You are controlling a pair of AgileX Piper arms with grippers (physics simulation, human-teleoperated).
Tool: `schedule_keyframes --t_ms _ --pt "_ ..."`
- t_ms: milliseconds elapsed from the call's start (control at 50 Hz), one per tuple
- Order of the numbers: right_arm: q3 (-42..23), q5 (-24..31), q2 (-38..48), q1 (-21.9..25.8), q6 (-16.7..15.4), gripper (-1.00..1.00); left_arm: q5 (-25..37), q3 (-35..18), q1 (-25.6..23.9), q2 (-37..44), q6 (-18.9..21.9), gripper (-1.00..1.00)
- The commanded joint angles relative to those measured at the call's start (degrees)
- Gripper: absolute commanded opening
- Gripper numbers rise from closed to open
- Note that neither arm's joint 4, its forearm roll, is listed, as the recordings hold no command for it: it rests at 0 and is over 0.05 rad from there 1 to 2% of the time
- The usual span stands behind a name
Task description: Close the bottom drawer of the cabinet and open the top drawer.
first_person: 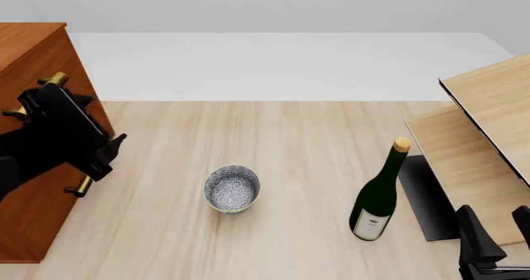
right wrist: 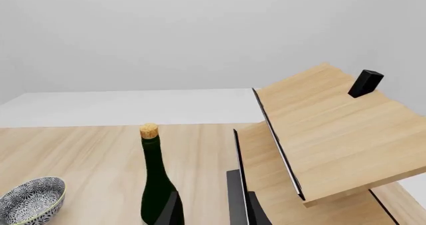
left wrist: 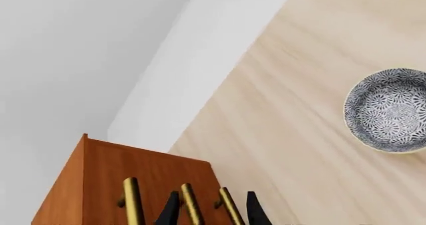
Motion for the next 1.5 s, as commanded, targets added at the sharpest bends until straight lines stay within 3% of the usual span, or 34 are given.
schedule_keyframes --t_ms 20,160,320,340,400,560,920,1500 --pt "0.0 0.0 0.0 0.0 0.0 1.00 -3.9 1.5 2.4 -1.6 9.6 1.00" --pt "0.0 0.0 0.0 0.0 0.0 1.00 -8.2 4.0 5.3 -2.0 16.4 1.00" --pt "0.0 -0.1 0.1 0.0 0.0 1.00 -4.5 -0.6 6.5 -0.6 15.9 1.00" --pt "0.0 -0.1 0.1 0.0 0.0 1.00 -4.8 0.6 7.2 -0.5 17.8 1.00" --pt "0.0 -0.1 0.1 0.0 0.0 1.00 -5.9 -0.1 7.8 -0.4 18.0 1.00" --pt "0.0 0.0 0.1 0.0 0.0 1.00 -2.4 -3.9 10.5 0.6 16.5 1.00" --pt "0.0 0.0 0.2 0.1 0.1 1.00 -12.4 3.3 18.4 -0.3 29.3 1.00" --pt "0.0 -0.1 0.3 -0.2 0.4 1.00 -14.1 4.5 21.3 2.4 31.4 1.00"
